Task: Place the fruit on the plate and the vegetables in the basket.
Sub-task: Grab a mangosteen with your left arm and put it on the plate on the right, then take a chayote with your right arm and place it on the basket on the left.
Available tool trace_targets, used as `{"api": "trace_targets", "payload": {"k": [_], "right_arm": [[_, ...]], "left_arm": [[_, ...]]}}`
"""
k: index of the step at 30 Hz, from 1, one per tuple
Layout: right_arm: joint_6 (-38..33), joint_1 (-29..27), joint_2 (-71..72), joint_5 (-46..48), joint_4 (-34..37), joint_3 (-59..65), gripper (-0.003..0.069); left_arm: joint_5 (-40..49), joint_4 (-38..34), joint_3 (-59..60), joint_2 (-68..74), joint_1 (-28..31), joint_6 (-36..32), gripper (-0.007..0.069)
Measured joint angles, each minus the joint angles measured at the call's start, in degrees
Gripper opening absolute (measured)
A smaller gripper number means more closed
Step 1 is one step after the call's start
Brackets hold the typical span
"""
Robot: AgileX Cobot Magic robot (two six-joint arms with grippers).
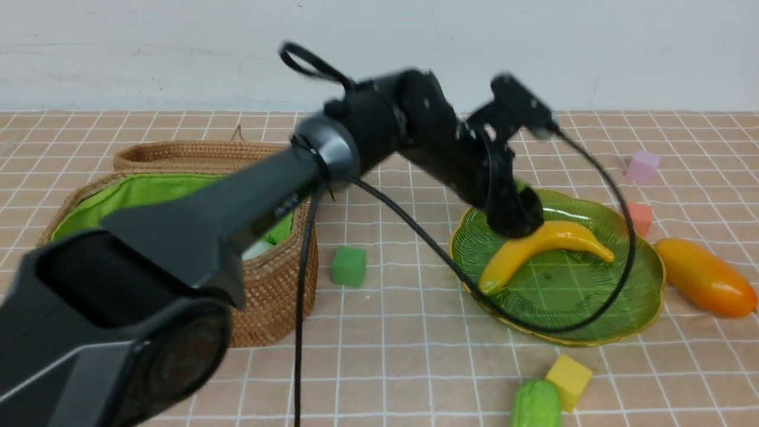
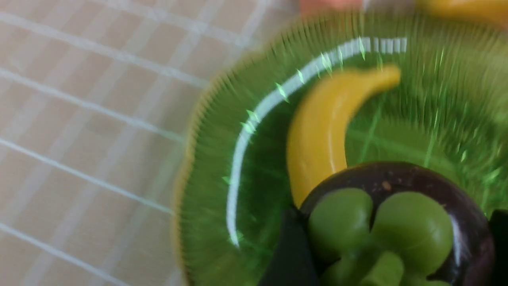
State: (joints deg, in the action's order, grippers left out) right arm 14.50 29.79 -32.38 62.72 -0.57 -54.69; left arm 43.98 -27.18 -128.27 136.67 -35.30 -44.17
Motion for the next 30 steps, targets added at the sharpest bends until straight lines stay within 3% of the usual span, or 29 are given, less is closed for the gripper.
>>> {"api": "trace_targets", "payload": {"k": [11, 18, 23, 27, 30], "right_arm": [[-0.6, 0.0, 0.0, 1.5, 1.9, 0.0, 0.0238], [-0.9, 0.0, 0.0, 1.5, 1.9, 0.0, 0.0238], [-1.9, 0.0, 0.0, 1.5, 1.9, 0.0, 0.0238], [-2.0, 0.0, -0.1, 1.5, 1.9, 0.0, 0.0238], [-0.8, 0.0, -2.1, 2.4, 2.1, 0.0, 0.0237]], "left_arm": [[0.7, -1.1, 0.1, 0.5, -3.3, -2.2, 0.0549], [0.6, -1.1, 0.1, 0.3, -3.2, -2.1, 0.0664], [1.6, -1.0, 0.1, -1.4, -3.2, -0.2, 0.0668], [6.8, 0.1, 0.1, -5.6, -3.2, 4.8, 0.0619], [16.5, 6.1, 0.1, -13.8, -3.2, 19.4, 0.0419]]}}
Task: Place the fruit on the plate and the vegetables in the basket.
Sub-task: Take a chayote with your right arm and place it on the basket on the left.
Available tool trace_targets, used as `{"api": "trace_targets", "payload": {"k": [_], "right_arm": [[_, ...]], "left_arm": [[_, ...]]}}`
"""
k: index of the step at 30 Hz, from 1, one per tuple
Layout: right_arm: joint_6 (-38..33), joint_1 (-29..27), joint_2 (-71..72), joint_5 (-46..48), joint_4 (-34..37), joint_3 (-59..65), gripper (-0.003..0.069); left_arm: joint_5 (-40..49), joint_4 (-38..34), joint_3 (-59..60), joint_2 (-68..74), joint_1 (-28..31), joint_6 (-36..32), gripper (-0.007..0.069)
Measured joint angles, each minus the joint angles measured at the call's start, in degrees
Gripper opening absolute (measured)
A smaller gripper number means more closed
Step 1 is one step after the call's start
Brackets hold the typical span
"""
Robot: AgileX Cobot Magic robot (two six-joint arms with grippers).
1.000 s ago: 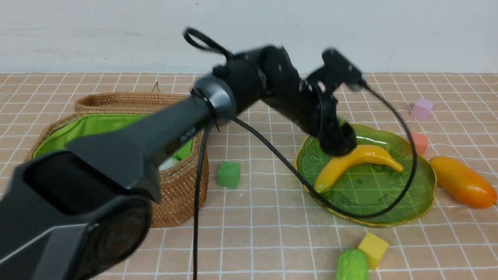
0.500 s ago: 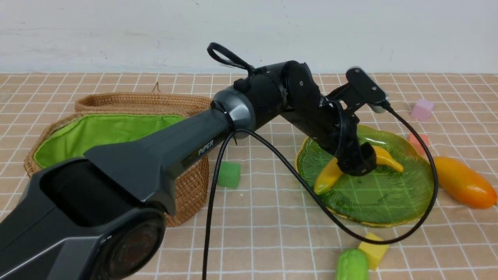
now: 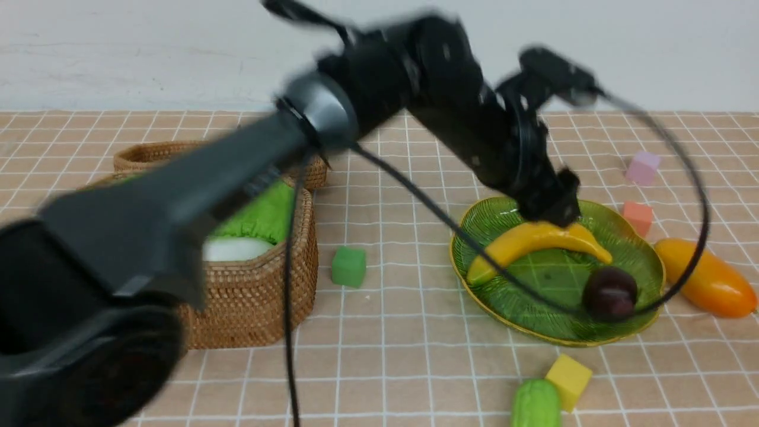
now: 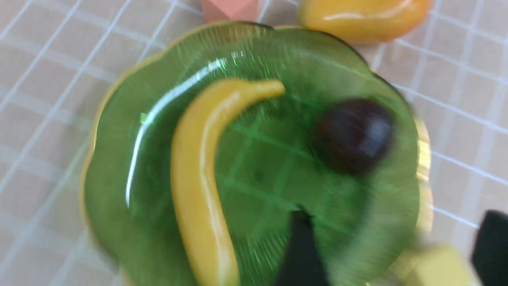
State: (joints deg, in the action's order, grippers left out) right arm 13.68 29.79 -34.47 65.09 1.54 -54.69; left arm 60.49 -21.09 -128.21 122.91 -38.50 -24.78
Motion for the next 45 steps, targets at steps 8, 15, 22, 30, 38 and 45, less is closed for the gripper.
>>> {"api": "trace_targets", "payload": {"k": [8, 15, 22, 30, 38, 45], "right_arm": [[0.7, 0.0, -15.6, 1.8, 3.1, 0.0, 0.0235], [0.1, 0.0, -29.6, -2.5, 12.9, 0.0, 0.0237], [2.5, 3.9, -36.9, -7.0, 13.8, 0.4, 0.026], [18.1, 9.8, -49.0, -13.8, 3.6, 1.5, 0.0472], [22.2, 8.2, -60.6, -20.2, 1.2, 1.5, 0.0603], [21.8, 8.2, -65.3, -22.7, 1.9, 1.2, 0.0474]], "left_arm": [[10.8, 16.9, 1.2, -16.6, 0.0, 20.3, -0.0013], [10.9, 25.9, 26.1, -37.1, 0.0, 29.9, -0.0013], [-1.0, 25.2, 58.4, -63.5, 0.0, 33.5, -0.0013], [-17.2, 19.5, 87.9, -97.7, 0.0, 33.9, -0.0013], [-18.7, 17.8, 92.2, -106.6, 0.0, 33.8, -0.0013], [-16.1, 17.5, 92.2, -107.4, 0.0, 31.6, -0.0013]]}}
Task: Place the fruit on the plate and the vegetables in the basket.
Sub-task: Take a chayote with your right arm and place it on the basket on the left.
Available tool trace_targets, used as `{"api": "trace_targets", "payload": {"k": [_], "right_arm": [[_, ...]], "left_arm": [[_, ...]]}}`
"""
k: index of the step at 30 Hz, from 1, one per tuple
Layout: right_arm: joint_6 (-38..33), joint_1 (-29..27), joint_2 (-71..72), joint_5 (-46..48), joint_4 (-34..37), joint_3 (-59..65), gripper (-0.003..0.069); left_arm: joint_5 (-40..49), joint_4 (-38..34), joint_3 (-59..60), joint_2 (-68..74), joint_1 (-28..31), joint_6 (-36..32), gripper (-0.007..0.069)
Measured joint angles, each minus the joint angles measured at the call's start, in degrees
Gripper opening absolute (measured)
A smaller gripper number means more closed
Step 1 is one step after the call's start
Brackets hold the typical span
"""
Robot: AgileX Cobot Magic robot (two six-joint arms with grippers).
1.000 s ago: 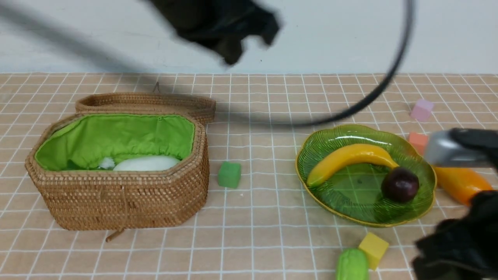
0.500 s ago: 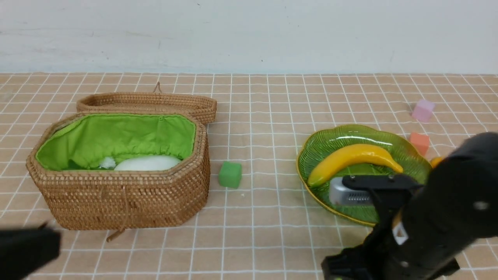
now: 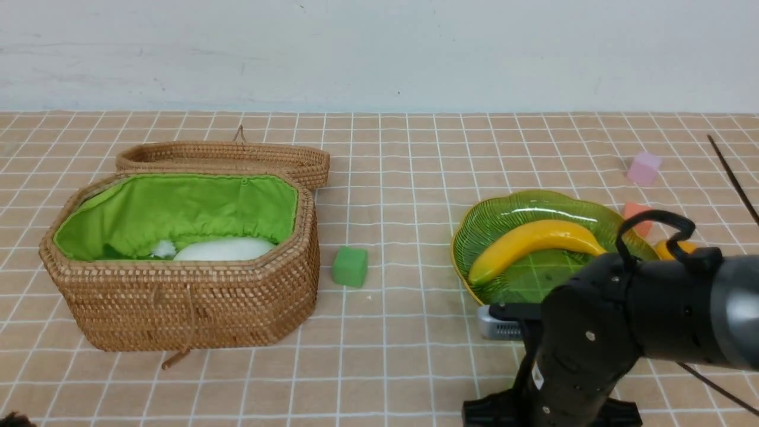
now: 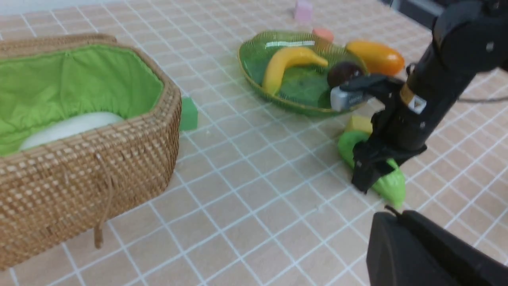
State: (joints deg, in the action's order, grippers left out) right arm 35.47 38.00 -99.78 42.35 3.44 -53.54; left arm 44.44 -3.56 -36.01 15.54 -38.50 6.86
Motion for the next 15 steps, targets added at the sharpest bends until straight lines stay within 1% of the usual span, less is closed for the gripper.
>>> {"api": "trace_targets", "payload": {"k": [1, 3, 4, 5, 7, 8, 10, 13, 14, 15], "right_arm": [[-0.8, 0.0, 0.0, 0.1, 0.1, 0.0, 0.0449], [-3.6, 0.0, -0.1, 0.5, 0.8, -0.1, 0.0451], [-3.9, -0.1, -0.1, 0.5, 1.0, -0.2, 0.0451], [-6.4, 0.0, 0.1, 1.4, 3.0, -0.6, 0.0451], [-9.2, 0.7, 1.0, 3.9, 6.0, -1.5, 0.0451], [-9.5, 1.0, 1.4, 4.2, 6.4, -1.9, 0.0451], [-11.6, 2.4, 4.1, 6.7, 7.3, -5.7, 0.0451], [-18.5, 3.3, 6.4, 6.8, 7.8, -14.7, 0.0451], [-23.3, 3.3, 6.4, 5.9, 8.1, -19.3, 0.0451], [-24.1, 3.3, 6.3, 5.9, 8.2, -20.1, 0.0451]], "left_arm": [[0.5, 0.0, 0.0, 0.0, 0.0, -0.1, -0.0013], [1.0, 0.0, 0.0, 0.0, 0.0, -0.2, -0.0013], [1.0, 0.0, 0.0, 0.0, 0.0, -0.2, -0.0013], [1.0, 0.2, 0.0, 0.0, 0.0, -0.3, -0.0013], [1.2, 1.1, 0.0, 0.0, 0.0, -0.5, -0.0013], [1.2, 1.3, 0.0, 0.0, 0.0, -0.5, -0.0013], [1.4, 2.8, -0.1, 0.0, 0.0, -0.6, -0.0013], [1.3, 4.8, -0.7, 0.0, 0.0, -0.6, -0.0013], [1.1, 5.7, -0.9, 0.0, 0.0, -0.6, -0.0013], [1.1, 5.8, -0.9, 0.0, 0.0, -0.6, -0.0013]]}}
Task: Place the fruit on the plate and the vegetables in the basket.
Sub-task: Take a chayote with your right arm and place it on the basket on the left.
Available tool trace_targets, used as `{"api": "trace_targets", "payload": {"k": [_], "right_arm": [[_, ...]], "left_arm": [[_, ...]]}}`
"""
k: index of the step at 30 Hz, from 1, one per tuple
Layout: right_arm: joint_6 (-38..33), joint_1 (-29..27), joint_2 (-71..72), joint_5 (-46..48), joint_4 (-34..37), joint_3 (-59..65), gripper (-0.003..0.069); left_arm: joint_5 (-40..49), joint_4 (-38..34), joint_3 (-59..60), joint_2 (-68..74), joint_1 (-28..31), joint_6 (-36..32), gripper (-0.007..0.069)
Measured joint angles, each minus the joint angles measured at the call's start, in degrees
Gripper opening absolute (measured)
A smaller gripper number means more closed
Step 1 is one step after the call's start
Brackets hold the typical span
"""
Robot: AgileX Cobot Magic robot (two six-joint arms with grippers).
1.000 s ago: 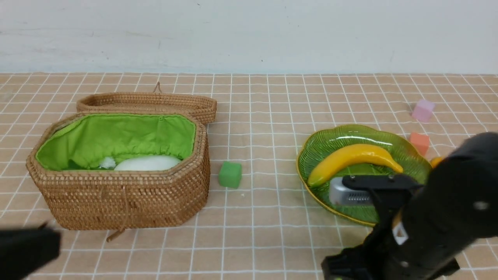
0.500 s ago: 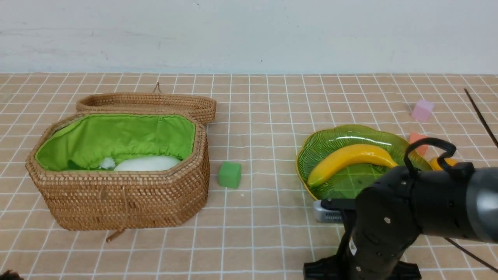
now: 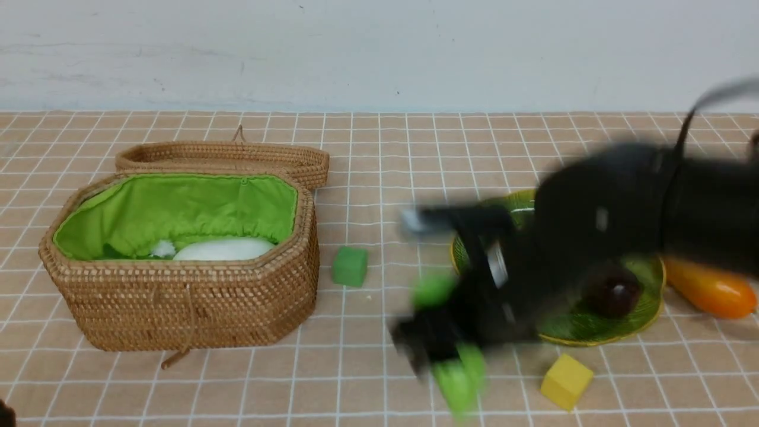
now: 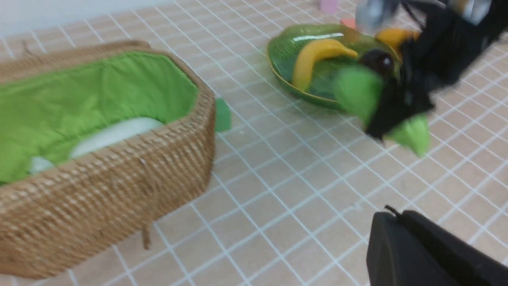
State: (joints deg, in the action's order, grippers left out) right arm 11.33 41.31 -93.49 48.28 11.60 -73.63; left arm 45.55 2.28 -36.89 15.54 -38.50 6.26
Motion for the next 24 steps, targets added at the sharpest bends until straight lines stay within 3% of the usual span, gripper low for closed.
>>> {"api": "trace_targets", "payload": {"k": [2, 3, 4, 6, 7, 8, 10, 14, 18, 22, 24], "right_arm": [[-12.5, 0.0, -3.0, -2.3, 2.4, -10.6, 0.0451], [-13.5, 0.0, -3.0, -2.7, 2.7, -11.5, 0.0451], [-24.0, 0.0, -7.0, -4.2, 7.3, -20.0, 0.0451], [-33.8, 0.0, -11.5, -4.8, 12.7, -27.4, 0.0451], [-34.9, 0.0, -12.0, -4.9, 13.3, -28.2, 0.0451], [-43.2, 0.0, -16.4, -5.2, 17.9, -34.3, 0.0451], [-52.3, 0.1, -22.5, -5.4, 22.5, -41.6, 0.0451], [-59.7, 0.1, -30.9, -6.8, 25.9, -49.9, 0.0477], [-61.7, 0.1, -38.3, -8.2, 25.1, -56.1, 0.0655], [-61.5, 0.1, -38.5, -6.8, 24.3, -57.3, 0.0675], [-57.3, 0.0, -35.5, -1.3, 22.3, -58.0, 0.0631]], "left_arm": [[0.2, 0.8, -0.1, 0.0, 0.0, 0.0, -0.0013], [0.3, 0.8, -0.1, 0.0, 0.0, 0.0, -0.0013], [0.8, 0.7, -0.1, 0.0, 0.0, 0.1, -0.0013], [1.1, 0.6, -0.1, 0.0, 0.0, 0.3, -0.0013], [1.1, 0.6, -0.1, 0.0, 0.0, 0.3, -0.0013], [1.1, 0.6, -0.1, 0.0, 0.0, 0.5, -0.0013], [1.1, 0.5, -0.1, 0.0, 0.0, 0.5, -0.0013], [1.1, 0.5, -0.1, 0.0, 0.0, 0.8, -0.0013], [1.1, 0.5, -0.1, 0.0, 0.0, 1.1, -0.0013], [1.1, 0.4, -0.1, 0.0, 0.0, 1.2, -0.0013], [1.1, 0.3, -0.1, 0.0, 0.0, 1.1, -0.0013]]}}
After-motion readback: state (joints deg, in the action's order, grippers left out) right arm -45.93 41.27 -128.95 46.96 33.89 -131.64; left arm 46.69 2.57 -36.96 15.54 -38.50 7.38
